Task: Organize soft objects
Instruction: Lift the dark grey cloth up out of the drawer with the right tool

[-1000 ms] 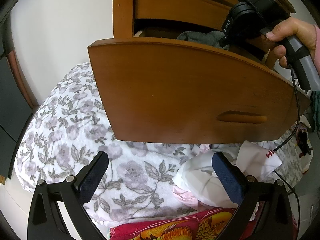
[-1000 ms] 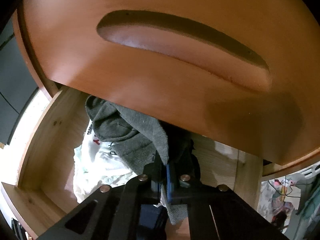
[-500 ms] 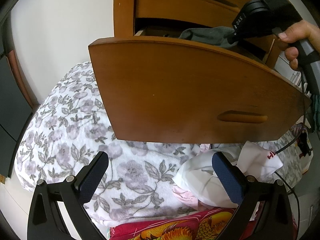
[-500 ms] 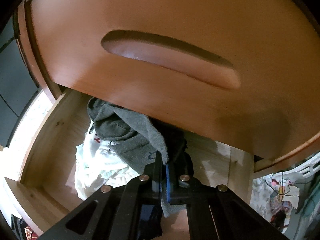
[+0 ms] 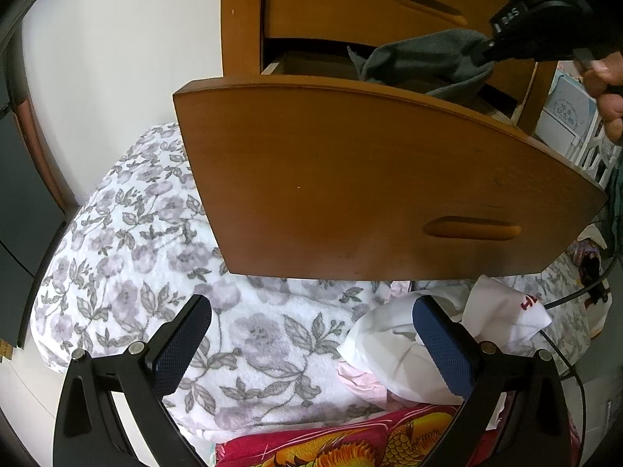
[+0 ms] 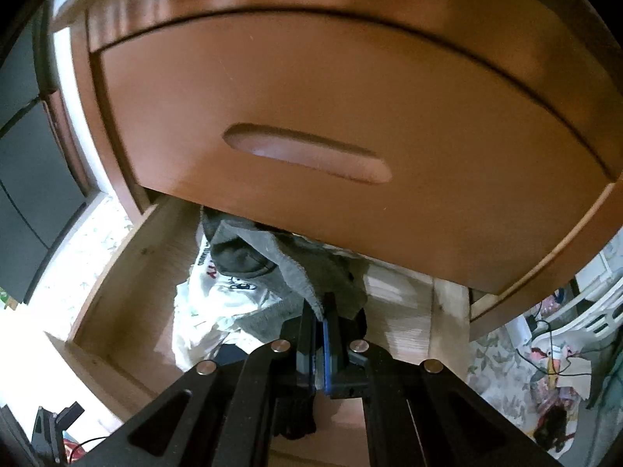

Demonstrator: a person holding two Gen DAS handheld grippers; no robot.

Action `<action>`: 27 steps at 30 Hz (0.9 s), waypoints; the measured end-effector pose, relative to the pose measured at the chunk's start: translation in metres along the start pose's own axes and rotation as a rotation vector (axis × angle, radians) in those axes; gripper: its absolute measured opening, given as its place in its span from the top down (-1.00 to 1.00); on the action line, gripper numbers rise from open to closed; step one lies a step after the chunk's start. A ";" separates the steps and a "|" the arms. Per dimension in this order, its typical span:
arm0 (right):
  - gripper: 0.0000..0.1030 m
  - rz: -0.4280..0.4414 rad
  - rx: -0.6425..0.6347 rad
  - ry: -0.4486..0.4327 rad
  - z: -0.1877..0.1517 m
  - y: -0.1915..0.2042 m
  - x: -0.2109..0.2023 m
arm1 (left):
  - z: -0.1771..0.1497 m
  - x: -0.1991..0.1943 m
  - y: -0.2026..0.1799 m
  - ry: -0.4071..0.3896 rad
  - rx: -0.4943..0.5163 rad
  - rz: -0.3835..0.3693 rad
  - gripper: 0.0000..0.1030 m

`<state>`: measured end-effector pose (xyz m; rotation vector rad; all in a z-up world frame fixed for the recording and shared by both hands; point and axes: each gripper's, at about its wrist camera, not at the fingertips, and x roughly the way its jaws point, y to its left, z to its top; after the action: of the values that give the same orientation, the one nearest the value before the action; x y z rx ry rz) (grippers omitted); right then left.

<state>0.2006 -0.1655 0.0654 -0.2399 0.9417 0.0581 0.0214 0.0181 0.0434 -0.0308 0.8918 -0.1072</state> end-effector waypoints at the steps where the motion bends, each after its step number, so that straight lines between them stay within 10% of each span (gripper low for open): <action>1: 0.95 -0.002 -0.002 -0.005 0.000 0.000 -0.004 | 0.000 0.000 0.000 0.000 0.000 0.000 -1.00; 27: 0.95 -0.031 0.106 -0.184 -0.020 -0.036 -0.095 | 0.000 -0.003 -0.001 -0.010 0.011 0.021 -1.00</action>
<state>0.1348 -0.1993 0.1369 -0.1486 0.7558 0.0017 0.0195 0.0176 0.0451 -0.0115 0.8814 -0.0923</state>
